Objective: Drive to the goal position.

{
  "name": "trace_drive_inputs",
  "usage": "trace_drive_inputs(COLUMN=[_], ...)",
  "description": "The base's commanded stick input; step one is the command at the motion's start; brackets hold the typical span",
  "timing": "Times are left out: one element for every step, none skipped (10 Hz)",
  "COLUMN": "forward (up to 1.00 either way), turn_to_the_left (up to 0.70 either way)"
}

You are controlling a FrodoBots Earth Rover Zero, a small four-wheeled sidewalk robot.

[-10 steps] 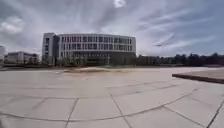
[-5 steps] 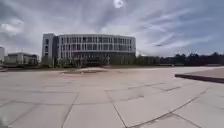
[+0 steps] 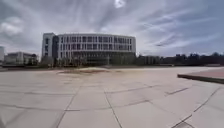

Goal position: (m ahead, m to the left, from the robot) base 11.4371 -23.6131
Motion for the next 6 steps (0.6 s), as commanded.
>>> trace_drive_inputs(forward=[0.50, 0.50, 0.50, 0.50, 0.50, 0.50], turn_to_the_left=[0.00, 0.00, 0.00, 0.00, 0.00, 0.00])
